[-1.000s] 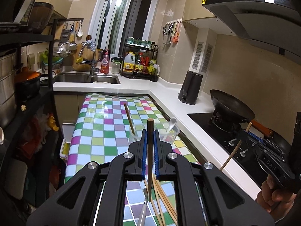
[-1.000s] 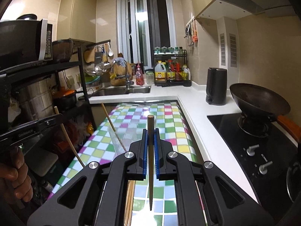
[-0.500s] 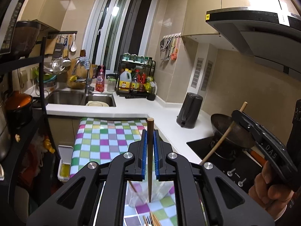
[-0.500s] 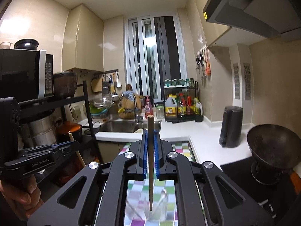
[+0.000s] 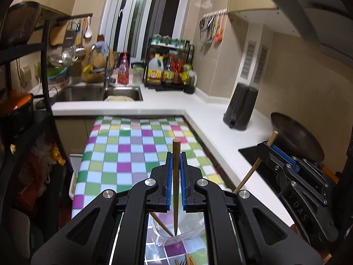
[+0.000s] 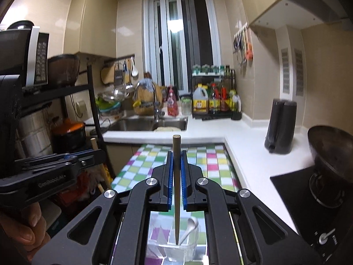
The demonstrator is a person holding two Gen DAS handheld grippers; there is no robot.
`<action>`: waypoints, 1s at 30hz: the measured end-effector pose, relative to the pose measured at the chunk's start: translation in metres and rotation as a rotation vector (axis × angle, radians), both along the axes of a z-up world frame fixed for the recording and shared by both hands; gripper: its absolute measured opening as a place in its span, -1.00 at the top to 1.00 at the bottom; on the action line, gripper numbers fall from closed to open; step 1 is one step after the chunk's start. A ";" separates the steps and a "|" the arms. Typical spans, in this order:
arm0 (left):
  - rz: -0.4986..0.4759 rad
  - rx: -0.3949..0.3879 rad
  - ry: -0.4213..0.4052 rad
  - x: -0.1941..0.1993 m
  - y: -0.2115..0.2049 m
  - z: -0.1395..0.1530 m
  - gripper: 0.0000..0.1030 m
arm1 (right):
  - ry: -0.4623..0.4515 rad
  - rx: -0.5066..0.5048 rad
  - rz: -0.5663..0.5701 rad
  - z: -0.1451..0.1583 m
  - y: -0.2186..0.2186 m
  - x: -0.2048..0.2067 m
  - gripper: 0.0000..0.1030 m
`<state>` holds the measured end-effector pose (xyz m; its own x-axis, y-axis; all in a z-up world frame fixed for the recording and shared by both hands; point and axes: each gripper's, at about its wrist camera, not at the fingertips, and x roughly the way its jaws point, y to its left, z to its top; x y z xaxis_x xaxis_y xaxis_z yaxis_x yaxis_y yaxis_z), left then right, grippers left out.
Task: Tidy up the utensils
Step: 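Lift and carry the chopstick with the left tool while the right carries its chopstick to the container, then open the left tool over the container while the right tool releases its chopstick inside, then move both tools back down to the remaining chopsticks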
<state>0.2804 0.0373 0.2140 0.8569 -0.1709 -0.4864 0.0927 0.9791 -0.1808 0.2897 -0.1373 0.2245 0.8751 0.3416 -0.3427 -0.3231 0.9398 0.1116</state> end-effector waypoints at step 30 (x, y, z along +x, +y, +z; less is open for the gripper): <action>0.085 0.065 -0.129 -0.155 -0.006 -0.016 0.12 | -0.065 -0.028 -0.046 -0.010 -0.024 -0.160 0.43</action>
<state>0.1257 0.0308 0.1976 0.9228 -0.0673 -0.3793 0.0277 0.9937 -0.1087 0.1296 -0.1616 0.2145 0.9103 0.2915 -0.2938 -0.2852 0.9563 0.0649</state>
